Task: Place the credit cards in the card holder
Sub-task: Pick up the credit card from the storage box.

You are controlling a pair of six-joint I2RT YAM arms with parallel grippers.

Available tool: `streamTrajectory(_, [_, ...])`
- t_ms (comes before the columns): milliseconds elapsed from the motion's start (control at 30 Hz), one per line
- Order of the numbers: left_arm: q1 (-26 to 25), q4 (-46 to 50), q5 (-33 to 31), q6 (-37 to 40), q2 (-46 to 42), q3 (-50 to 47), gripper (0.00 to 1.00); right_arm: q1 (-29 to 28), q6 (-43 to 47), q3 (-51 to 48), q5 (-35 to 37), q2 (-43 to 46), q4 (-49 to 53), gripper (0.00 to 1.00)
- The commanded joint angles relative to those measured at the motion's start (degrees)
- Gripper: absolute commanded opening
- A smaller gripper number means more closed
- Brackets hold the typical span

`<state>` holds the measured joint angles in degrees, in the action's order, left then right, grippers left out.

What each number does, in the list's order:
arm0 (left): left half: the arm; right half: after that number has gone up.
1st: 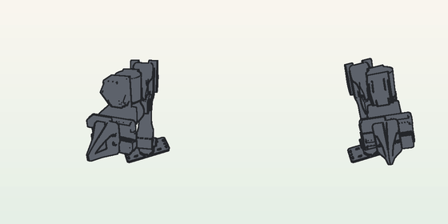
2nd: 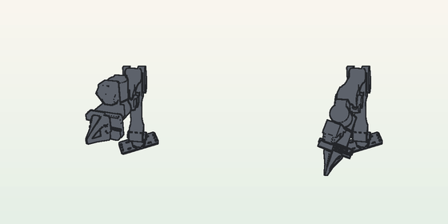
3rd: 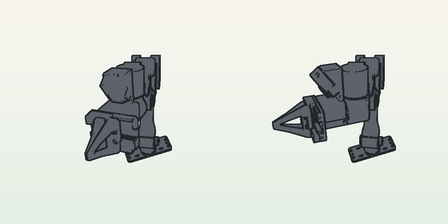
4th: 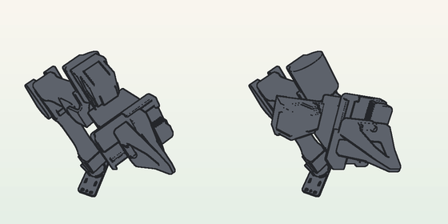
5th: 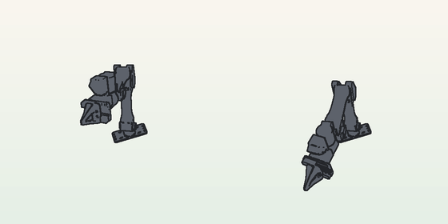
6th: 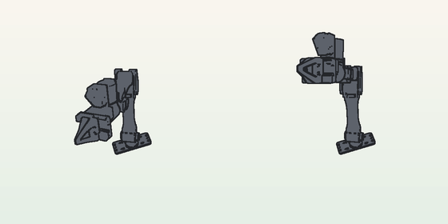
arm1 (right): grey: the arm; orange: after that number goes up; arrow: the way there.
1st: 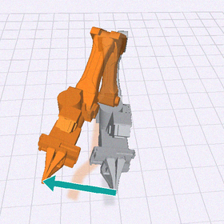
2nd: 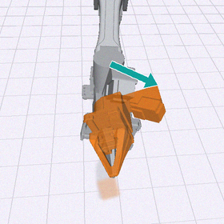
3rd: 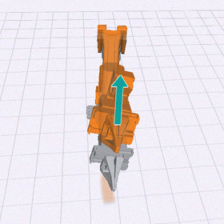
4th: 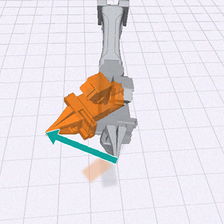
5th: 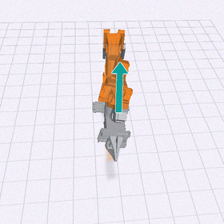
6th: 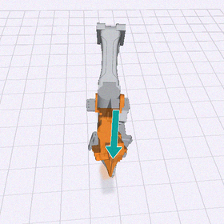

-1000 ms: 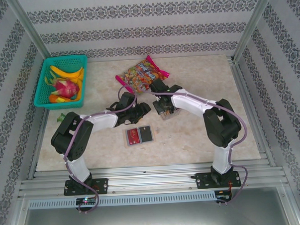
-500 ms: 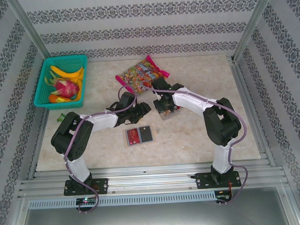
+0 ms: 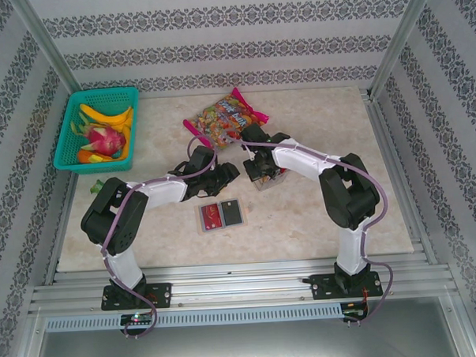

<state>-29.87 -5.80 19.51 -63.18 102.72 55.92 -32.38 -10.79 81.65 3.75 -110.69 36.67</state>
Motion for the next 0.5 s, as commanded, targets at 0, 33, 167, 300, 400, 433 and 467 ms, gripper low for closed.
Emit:
streamTrajectory(0, [0.9, 4.4, -1.5, 3.0, -2.4, 1.5, 0.62, 0.1, -1.6, 0.2, 0.0, 6.2, 1.9, 0.06])
streamTrajectory(33, [0.8, 5.2, -2.0, 3.6, -3.1, 1.4, 0.62, 0.3, -2.0, -0.3, -0.1, 7.6, 1.8, 0.06])
streamTrajectory(167, [0.9, 9.6, -4.1, 6.4, -6.5, 1.1, 0.63, 0.6, -4.6, -2.6, -1.1, 13.1, 1.1, 0.06])
streamTrajectory(300, [0.9, 12.1, -5.6, 7.6, -9.8, -0.3, 0.63, 0.5, -9.9, -4.1, -1.0, 16.8, 1.9, 0.05])
streamTrajectory(400, [0.9, 13.7, -7.2, 7.8, -12.5, -1.9, 0.63, 0.1, -18.6, -7.2, -1.7, 19.8, 0.3, 0.05])
streamTrajectory(433, [0.9, 14.6, -8.1, 7.8, -13.6, -2.5, 0.63, -0.7, -20.9, -8.4, -2.0, 20.9, -0.9, 0.06])
streamTrajectory(467, [0.9, 15.2, -8.9, 7.9, -14.6, -3.0, 0.63, -1.6, -22.2, -9.4, -2.3, 21.6, -2.0, 0.06])
